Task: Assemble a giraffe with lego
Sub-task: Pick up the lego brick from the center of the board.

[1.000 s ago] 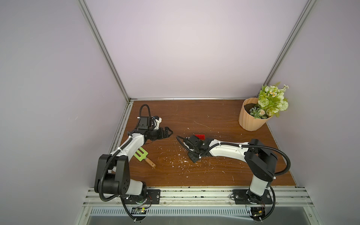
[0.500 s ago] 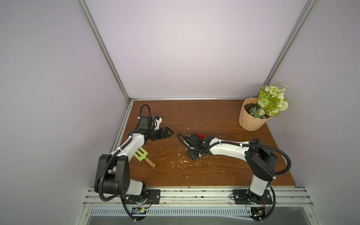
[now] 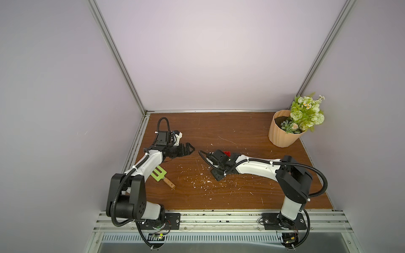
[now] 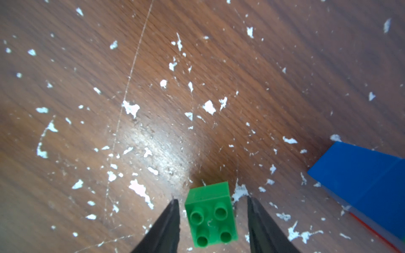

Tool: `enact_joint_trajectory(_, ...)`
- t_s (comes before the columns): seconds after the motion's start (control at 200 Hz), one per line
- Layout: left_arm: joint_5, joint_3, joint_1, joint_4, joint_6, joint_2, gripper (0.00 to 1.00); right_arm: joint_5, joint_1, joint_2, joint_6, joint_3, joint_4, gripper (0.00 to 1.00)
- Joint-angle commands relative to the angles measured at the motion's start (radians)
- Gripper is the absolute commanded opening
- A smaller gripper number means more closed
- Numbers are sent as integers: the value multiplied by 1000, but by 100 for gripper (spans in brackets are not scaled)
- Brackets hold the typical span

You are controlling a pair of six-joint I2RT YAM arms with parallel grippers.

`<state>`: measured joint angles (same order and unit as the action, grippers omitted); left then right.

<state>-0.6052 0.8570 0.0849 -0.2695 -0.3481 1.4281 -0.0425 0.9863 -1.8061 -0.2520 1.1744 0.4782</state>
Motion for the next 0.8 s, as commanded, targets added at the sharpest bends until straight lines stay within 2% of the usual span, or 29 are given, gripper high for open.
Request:
enact_joint_trajectory(0.0, 5, -2, 10, -10, -2, 8, 100, 18, -1, 7, 19, -7, 5, 51)
enact_joint_trajectory(0.475, 6, 0, 10, -10, -3, 9, 100, 18, -2, -7, 24, -20, -4, 44)
enact_joint_trajectory(0.796, 7, 0, 10, -11, -3, 9, 100, 17, -1, -13, 27, -22, -3, 45)
